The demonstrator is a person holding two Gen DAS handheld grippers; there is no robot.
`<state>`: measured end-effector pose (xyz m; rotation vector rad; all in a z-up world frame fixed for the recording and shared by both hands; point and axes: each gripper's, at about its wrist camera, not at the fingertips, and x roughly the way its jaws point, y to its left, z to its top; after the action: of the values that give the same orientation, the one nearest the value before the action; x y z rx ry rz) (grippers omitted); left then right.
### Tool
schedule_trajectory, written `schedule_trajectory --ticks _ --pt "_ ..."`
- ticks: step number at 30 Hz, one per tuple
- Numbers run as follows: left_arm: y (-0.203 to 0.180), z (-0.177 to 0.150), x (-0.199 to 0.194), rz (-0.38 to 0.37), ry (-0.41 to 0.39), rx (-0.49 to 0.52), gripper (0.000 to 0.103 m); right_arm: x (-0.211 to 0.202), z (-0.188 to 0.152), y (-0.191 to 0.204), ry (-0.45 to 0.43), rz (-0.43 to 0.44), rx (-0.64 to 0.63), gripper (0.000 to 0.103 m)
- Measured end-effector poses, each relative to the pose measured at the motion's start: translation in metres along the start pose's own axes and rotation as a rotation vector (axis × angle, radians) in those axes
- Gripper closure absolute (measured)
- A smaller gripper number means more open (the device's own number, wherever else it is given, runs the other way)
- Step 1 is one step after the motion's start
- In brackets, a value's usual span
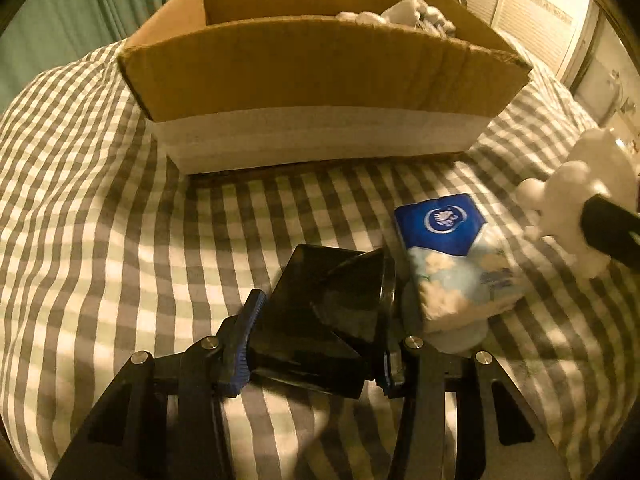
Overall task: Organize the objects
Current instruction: 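Grasp the white plush toy with the right tool while the left grasps the black cup, then lower the plush toy and black cup into the box and open both tools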
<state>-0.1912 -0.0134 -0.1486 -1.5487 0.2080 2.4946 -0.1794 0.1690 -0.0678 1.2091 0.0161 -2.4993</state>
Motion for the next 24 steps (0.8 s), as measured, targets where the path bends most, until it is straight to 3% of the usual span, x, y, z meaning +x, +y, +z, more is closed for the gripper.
schedule_trajectory --ticks 14,24 --pt "0.000 -0.024 -0.089 -0.019 -0.152 -0.039 0.055 -0.041 -0.004 0.027 -0.068 -0.059 -0.045 0.038" --pt "0.005 -0.016 -0.172 -0.005 -0.325 -0.042 0.055 -0.105 0.008 0.068 -0.198 -0.095 -0.130 0.038"
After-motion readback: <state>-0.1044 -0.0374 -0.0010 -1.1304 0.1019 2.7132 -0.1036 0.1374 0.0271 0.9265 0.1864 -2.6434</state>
